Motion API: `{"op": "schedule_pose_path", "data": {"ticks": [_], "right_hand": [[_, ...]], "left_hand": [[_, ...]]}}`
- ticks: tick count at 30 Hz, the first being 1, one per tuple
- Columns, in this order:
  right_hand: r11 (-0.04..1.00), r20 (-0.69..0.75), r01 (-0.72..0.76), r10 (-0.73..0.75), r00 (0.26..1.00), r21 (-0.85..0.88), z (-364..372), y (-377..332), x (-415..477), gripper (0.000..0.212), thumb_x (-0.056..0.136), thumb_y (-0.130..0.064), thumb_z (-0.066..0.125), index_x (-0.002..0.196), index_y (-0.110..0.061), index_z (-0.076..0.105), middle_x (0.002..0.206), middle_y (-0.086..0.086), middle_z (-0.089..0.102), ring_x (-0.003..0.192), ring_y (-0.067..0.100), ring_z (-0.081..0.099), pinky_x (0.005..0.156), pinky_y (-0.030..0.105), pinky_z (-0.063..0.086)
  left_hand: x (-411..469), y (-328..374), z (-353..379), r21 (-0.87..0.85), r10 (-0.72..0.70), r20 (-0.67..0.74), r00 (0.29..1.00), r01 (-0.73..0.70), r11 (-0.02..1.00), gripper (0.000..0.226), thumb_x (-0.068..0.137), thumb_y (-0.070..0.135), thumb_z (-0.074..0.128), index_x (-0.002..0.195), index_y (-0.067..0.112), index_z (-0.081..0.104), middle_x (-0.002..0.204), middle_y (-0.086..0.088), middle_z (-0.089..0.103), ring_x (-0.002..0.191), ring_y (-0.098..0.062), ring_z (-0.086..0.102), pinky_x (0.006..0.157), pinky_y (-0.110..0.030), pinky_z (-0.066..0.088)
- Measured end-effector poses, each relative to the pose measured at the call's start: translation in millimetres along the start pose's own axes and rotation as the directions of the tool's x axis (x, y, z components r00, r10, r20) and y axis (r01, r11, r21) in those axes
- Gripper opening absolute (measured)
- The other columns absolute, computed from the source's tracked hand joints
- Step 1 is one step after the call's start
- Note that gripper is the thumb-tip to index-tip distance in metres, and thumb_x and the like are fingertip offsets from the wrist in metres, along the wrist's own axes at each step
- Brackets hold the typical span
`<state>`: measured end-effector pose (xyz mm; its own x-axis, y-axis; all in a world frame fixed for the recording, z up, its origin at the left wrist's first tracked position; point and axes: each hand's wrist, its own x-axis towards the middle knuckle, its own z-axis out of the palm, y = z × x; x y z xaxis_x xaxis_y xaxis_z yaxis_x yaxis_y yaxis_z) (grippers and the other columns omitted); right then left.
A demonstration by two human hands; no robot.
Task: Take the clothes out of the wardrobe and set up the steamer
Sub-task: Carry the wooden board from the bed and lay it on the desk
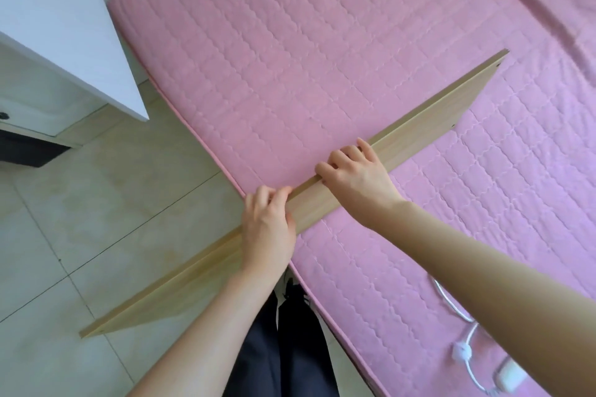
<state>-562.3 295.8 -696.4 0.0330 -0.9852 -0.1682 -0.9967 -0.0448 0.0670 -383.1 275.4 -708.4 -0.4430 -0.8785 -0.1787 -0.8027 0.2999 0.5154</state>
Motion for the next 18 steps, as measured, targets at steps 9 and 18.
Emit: {"op": "schedule_pose_path", "data": {"ticks": [9, 18], "right_hand": [[0.997, 0.194, 0.023, -0.007, 0.981, -0.080, -28, -1, -22, 0.041, 0.048, 0.006, 0.076, 0.079, -0.019, 0.065, 0.073, 0.006, 0.053, 0.063, 0.029, 0.052, 0.076, 0.051, 0.049], [0.991, 0.238, 0.048, -0.018, 0.971, -0.121, -74, -13, -62, 0.040, 0.057, -0.002, 0.080, 0.086, -0.024, 0.064, 0.077, 0.001, 0.054, 0.070, 0.026, 0.054, 0.084, 0.061, 0.044]], "left_hand": [[-39, -10, -12, 0.090, -0.121, 0.146, 0.982, 0.109, 0.990, 0.026, 0.090, 0.007, 0.057, 0.113, 0.020, 0.059, 0.103, 0.003, 0.058, 0.095, -0.022, 0.054, 0.069, -0.032, 0.043], [-77, 7, -52, 0.180, -0.037, 0.107, 0.994, 0.017, 0.984, 0.018, 0.087, 0.013, 0.063, 0.103, 0.022, 0.060, 0.095, 0.006, 0.057, 0.086, -0.021, 0.054, 0.064, -0.034, 0.045]]}}
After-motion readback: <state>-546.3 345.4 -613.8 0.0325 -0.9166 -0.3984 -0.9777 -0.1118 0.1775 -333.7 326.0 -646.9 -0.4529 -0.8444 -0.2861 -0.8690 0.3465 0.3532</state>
